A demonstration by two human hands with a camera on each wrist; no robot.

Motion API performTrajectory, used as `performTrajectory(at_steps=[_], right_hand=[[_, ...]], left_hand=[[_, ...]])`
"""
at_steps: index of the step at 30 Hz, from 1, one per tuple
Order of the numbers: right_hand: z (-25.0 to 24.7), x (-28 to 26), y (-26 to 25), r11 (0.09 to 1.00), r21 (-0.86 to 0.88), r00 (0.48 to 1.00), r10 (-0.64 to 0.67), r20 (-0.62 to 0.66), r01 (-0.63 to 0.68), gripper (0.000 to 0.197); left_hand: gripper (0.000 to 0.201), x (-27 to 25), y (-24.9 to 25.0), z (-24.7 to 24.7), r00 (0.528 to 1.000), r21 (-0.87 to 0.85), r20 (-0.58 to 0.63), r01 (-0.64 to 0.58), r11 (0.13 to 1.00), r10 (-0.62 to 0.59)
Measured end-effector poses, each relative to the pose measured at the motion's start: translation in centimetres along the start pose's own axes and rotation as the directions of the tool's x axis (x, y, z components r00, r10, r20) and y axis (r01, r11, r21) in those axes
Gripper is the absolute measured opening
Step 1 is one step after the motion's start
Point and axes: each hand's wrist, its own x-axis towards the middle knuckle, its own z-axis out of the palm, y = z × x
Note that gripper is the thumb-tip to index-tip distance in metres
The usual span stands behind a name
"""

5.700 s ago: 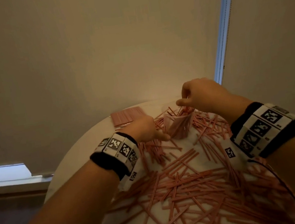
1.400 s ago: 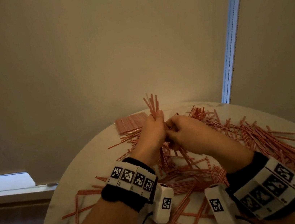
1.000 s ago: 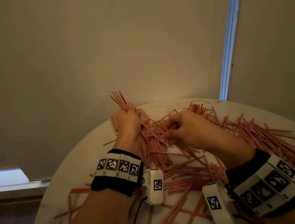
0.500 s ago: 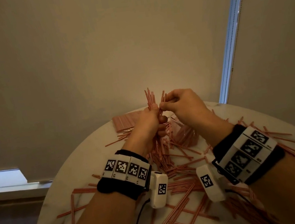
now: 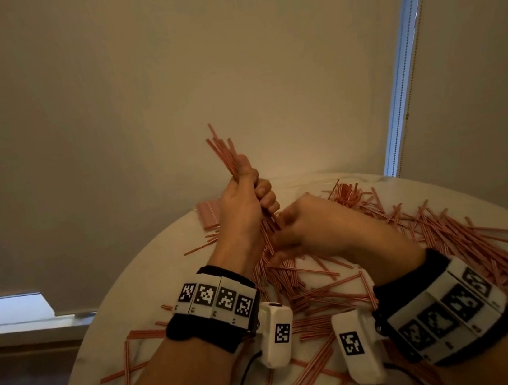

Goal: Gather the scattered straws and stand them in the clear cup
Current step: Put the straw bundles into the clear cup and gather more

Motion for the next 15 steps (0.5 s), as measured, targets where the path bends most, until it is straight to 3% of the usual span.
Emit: performTrajectory(at_steps=[2,7,9,11,13,15], right_hand=[[-0.2,-0.1,-0.3,0.993,0.113,0.999,-0.013,-0.037,0.017,0.022],[-1.0,-0.4,0.2,0.989,0.013,0.968,0.143,0.205,-0.149,0.027],[-0.6,-0.4,0.2,0.996,0.027,0.968,0.071,0.239,-0.079,0.02],[-0.3,-0.2,0.1,0.996,0.093,0.981,-0.003,0.193,-0.015,0.017],[-0.4,0.0,0.1,0.977,0.211,0.991,0.014,0.131,-0.042,0.019],[-1.1,-0.1,-0.1,0.992,0.119,0.995,0.041,0.087,-0.051,0.02]], left_hand=[[0.045,-0.1,-0.2,0.0,0.999,0.034,0.04,0.0,0.999,-0.001],[0.044,-0.1,0.1,0.2,0.996,0.004,0.039,-0.079,0.997,0.079],[0.046,-0.2,-0.1,0.4,0.995,0.035,0.055,-0.08,0.996,0.078],[0.048,-0.3,-0.3,0.4,0.995,0.089,0.083,-0.054,0.995,0.047],[0.048,-0.3,-0.2,0.3,0.992,0.125,0.121,-0.042,0.991,0.026],[0.045,-0.2,0.1,0.0,0.988,0.199,0.151,-0.061,0.978,0.031]])
